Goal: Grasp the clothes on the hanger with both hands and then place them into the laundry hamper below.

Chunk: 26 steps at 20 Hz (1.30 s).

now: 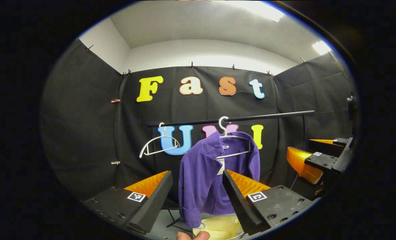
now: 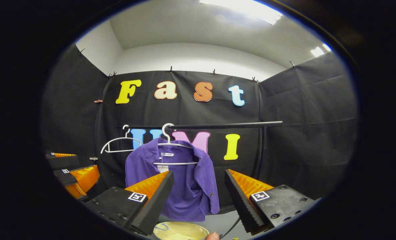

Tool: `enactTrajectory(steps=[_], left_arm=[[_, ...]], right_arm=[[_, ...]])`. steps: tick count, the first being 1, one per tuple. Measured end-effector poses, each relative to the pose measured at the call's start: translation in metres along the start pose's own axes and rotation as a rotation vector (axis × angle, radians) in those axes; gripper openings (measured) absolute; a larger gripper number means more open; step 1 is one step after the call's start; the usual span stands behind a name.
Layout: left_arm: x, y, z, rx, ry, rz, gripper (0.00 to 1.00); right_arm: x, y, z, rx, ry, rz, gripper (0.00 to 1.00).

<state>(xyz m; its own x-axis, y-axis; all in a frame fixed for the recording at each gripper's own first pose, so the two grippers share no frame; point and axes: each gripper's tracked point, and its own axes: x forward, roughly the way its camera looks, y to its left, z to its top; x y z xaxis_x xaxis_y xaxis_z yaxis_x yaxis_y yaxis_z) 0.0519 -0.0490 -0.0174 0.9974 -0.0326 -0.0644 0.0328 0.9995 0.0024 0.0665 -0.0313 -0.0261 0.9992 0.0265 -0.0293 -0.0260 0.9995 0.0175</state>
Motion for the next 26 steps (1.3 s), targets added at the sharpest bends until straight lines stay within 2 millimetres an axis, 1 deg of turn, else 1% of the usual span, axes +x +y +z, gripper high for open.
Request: enactTrajectory(steps=[2,3,4,5,8,10,14,18,19,20,21,22,26], left_arm=[[0.016,-0.011,0.0,0.003,0.007,-0.01,0.95],[0.024,-0.016,-0.002,-0.003,0.017,-0.016,0.92],[0.032,-0.019,-0.006,-0.014,0.03,-0.014,0.92],[0.04,-0.022,-0.008,-0.021,0.039,-0.01,0.95],[0.066,-0.026,-0.012,-0.028,0.043,0.017,0.95],[0.084,-0.033,-0.017,-0.025,0.04,0.022,0.95],[0.126,-0.049,-0.024,-0.022,0.04,0.03,0.95],[0.169,-0.058,-0.033,-0.029,0.041,0.056,0.95],[0.178,-0.06,-0.035,-0.026,0.04,0.069,0.95],[0.188,-0.061,-0.038,-0.022,0.041,0.081,0.92],[0.199,-0.06,-0.04,-0.016,0.041,0.097,0.95],[0.208,-0.06,-0.044,-0.007,0.041,0.113,0.92],[0.24,-0.051,-0.057,0.037,0.033,0.188,0.92]], right_arm=[[0.014,-0.004,-0.004,0.0,0.001,0.017,0.97],[0.022,-0.006,-0.005,0.003,0.002,0.024,0.97],[0.029,-0.007,-0.007,0.007,0.003,0.036,0.97],[0.037,-0.008,-0.009,0.008,0.001,0.044,0.97],[0.064,-0.012,-0.017,-0.016,-0.013,0.064,0.97],[0.084,-0.016,-0.023,-0.025,-0.015,0.078,0.97],[0.122,-0.022,-0.041,-0.013,-0.007,0.095,0.97],[0.157,-0.03,-0.058,-0.001,0.006,0.11,0.97],[0.164,-0.031,-0.063,0.001,0.009,0.113,0.97],[0.171,-0.032,-0.066,0.003,0.011,0.117,0.97],[0.177,-0.033,-0.07,0.005,0.014,0.12,0.97],[0.183,-0.035,-0.073,0.008,0.014,0.123,0.97],[0.202,-0.036,-0.087,0.017,0.024,0.14,0.97]])
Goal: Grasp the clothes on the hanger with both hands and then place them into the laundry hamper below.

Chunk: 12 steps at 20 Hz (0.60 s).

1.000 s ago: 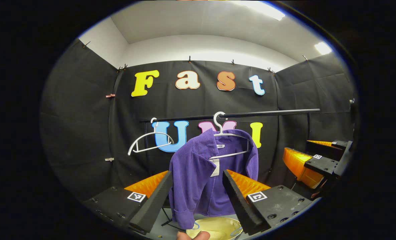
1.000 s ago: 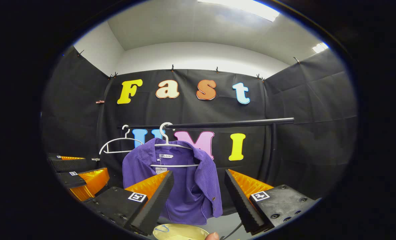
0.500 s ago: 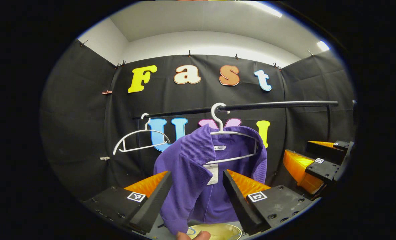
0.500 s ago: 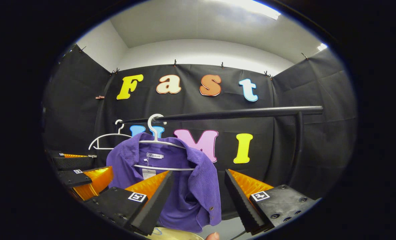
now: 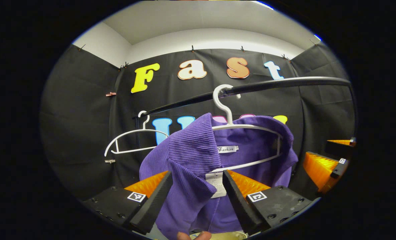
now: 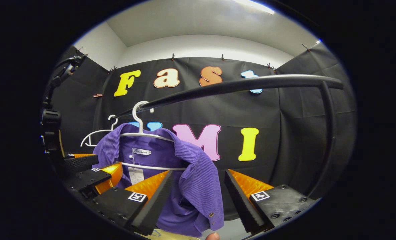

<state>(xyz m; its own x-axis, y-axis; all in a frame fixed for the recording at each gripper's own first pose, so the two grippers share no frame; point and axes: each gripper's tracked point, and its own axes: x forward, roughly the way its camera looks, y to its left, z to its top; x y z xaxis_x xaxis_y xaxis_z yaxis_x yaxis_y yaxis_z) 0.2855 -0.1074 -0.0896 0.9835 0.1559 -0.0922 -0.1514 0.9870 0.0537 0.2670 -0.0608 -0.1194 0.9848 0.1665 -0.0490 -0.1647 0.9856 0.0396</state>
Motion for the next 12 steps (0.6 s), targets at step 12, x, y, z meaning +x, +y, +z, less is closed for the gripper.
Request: enactTrajectory(steps=[12], left_arm=[[0.024,0.031,-0.013,0.031,0.022,0.102,0.77]], right_arm=[[0.06,0.019,-0.018,0.017,-0.037,0.04,0.97]])
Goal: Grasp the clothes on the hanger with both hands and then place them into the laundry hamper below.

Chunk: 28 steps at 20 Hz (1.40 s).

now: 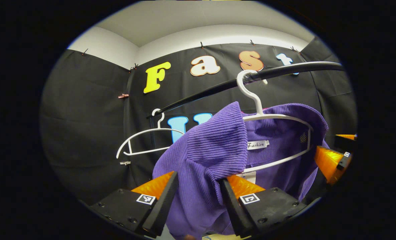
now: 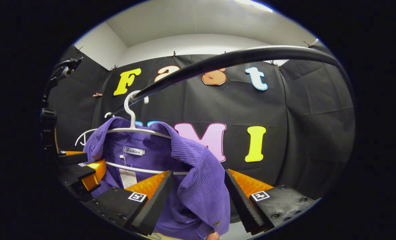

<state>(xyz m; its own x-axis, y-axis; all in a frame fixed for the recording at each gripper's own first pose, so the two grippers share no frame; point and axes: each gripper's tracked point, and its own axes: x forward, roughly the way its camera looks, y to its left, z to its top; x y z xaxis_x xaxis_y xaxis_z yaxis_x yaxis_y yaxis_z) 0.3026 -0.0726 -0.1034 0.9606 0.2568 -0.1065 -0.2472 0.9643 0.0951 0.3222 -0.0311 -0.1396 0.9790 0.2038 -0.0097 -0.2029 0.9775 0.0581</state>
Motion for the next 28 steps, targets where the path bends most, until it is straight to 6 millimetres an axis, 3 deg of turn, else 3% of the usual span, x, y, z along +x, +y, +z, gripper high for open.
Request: enactTrajectory(steps=[1,3,6,7,9,10,11,13,16,21,25,28], left_arm=[[0.001,-0.002,-0.002,-0.001,0.008,-0.009,0.76],[0.001,-0.001,-0.005,-0.008,0.02,0.001,0.72],[0.002,-0.004,-0.004,-0.044,0.007,-0.007,0.65],[0.002,-0.007,-0.003,-0.047,0.006,-0.024,0.63],[0.005,-0.013,-0.005,-0.041,0.006,-0.053,0.45],[0.005,-0.015,-0.004,-0.042,-0.001,-0.071,0.37],[0.005,-0.018,-0.005,-0.048,0.002,-0.091,0.28],[0.004,-0.016,-0.009,-0.055,0.018,-0.104,0.23],[0.006,-0.009,-0.01,-0.072,0.029,-0.099,0.06],[0.003,0.004,0.009,-0.052,0.005,-0.114,0.05],[-0.003,0.027,0.032,-0.015,-0.024,-0.087,0.05],[-0.007,0.051,0.053,-0.024,-0.051,-0.059,0.03]], right_arm=[[0.006,0.004,-0.004,0.001,-0.002,0.005,0.97],[0.016,-0.01,-0.017,-0.002,0.006,-0.054,0.96],[0.025,-0.008,-0.017,0.029,-0.011,-0.042,0.67],[0.03,-0.005,-0.025,0.022,0.004,-0.026,0.51],[0.029,-0.01,-0.037,0.002,0.047,-0.026,0.18],[0.033,-0.014,-0.042,-0.009,0.052,-0.037,0.16],[0.028,-0.018,-0.036,-0.004,0.035,-0.032,0.06],[0.023,-0.016,-0.031,-0.01,0.012,-0.013,0.06],[0.02,-0.017,-0.017,-0.04,-0.037,-0.007,0.06],[0.014,-0.032,0.008,-0.105,-0.097,-0.04,0.06],[0.013,-0.054,0.036,-0.141,-0.167,-0.097,0.06],[0.017,-0.059,0.054,-0.193,-0.218,-0.132,0.06]])
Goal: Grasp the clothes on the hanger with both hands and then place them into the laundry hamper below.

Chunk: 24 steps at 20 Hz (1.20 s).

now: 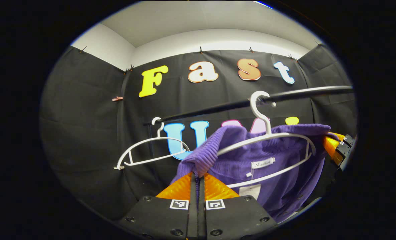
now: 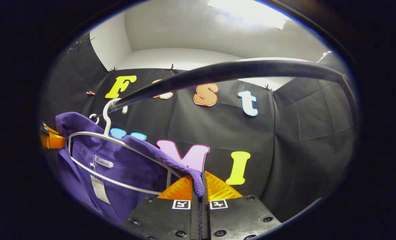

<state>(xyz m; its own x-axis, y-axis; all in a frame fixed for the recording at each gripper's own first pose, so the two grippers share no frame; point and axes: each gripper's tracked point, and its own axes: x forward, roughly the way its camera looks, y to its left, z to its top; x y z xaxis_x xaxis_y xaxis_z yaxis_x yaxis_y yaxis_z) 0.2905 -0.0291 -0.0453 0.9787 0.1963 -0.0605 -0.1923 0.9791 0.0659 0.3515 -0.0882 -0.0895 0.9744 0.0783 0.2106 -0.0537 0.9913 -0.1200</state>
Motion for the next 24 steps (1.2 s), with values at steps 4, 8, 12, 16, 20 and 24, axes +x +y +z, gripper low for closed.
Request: enactTrajectory(steps=[4,8,12,16,20,24], left_arm=[[0.003,0.025,0.018,0.029,-0.026,0.021,0.02],[0.013,0.031,0.034,0.026,-0.047,0.019,0.04],[0.026,0.028,0.068,0.009,-0.104,-0.001,0.06],[0.039,0.021,0.045,0.012,-0.047,-0.014,0.05],[0.04,0.016,0.014,0.04,0.016,-0.031,0.04],[0.042,0.033,-0.005,0.033,0.051,-0.014,0.03]], right_arm=[[0.011,-0.015,0.009,-0.022,-0.033,-0.062,0.06],[0.021,-0.026,0.012,-0.043,-0.054,-0.112,0.06],[0.034,-0.049,0.015,-0.034,-0.076,-0.183,0.01],[0.05,-0.038,-0.044,-0.077,0.034,-0.155,0.06],[0.034,-0.018,-0.103,-0.061,0.165,-0.104,0.06],[0.015,0.003,-0.143,-0.044,0.234,-0.073,0.06]])
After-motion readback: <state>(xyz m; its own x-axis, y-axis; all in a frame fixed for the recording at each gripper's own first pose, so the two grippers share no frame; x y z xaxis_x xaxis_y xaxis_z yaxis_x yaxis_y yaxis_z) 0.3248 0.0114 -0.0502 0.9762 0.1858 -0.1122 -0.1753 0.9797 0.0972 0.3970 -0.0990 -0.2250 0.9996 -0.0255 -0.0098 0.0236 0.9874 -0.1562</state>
